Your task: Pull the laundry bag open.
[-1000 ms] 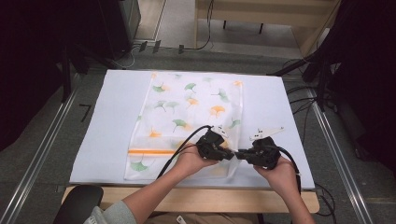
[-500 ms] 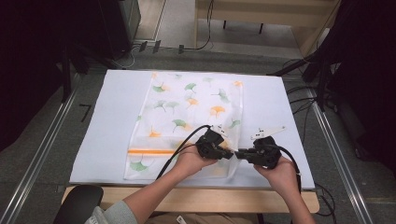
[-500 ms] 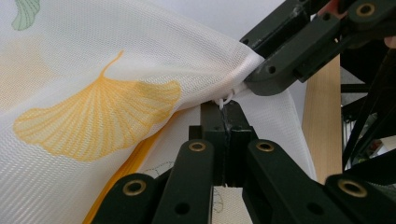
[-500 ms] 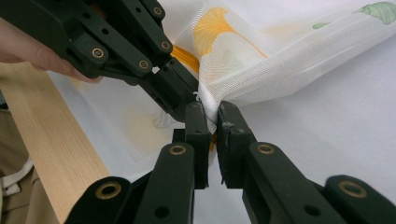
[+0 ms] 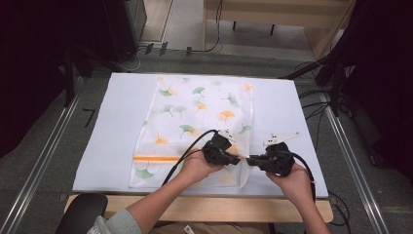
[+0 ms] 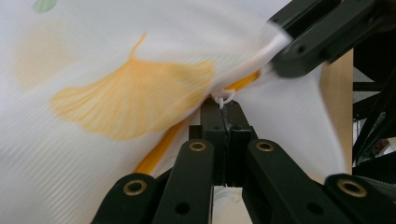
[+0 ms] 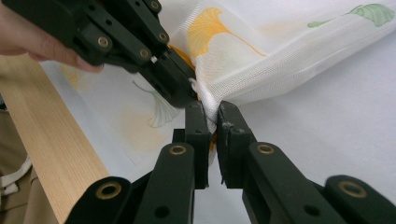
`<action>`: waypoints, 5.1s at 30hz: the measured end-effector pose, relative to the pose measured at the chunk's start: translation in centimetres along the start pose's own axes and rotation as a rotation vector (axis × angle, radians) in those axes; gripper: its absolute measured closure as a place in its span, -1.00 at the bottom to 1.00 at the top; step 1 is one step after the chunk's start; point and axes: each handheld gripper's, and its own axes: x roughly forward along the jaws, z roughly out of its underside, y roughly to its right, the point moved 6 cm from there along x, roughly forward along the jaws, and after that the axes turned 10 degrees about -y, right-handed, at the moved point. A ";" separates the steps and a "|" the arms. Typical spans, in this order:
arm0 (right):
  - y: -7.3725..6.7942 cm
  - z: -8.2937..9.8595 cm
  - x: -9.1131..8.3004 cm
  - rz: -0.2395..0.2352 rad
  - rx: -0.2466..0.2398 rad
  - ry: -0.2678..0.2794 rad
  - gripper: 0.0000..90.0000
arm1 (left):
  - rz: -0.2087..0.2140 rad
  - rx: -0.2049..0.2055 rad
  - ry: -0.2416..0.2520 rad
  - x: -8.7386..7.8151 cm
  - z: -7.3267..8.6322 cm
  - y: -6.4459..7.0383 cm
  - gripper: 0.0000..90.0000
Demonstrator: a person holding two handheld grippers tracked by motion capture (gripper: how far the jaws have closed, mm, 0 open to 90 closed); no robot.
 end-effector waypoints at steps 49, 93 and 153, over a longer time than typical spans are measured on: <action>1.4 0.6 0.2 0.017 0.039 -0.015 0.91 | -0.029 -0.080 -0.058 -3.7 4.5 -3.3 1.00; 1.7 0.8 -0.3 0.030 0.041 -0.010 0.90 | -0.015 -0.163 -0.031 -6.2 6.6 -5.4 1.00; 2.3 0.7 0.4 0.036 0.048 -0.043 0.90 | -0.057 -0.261 -0.028 -10.4 11.9 -7.7 1.00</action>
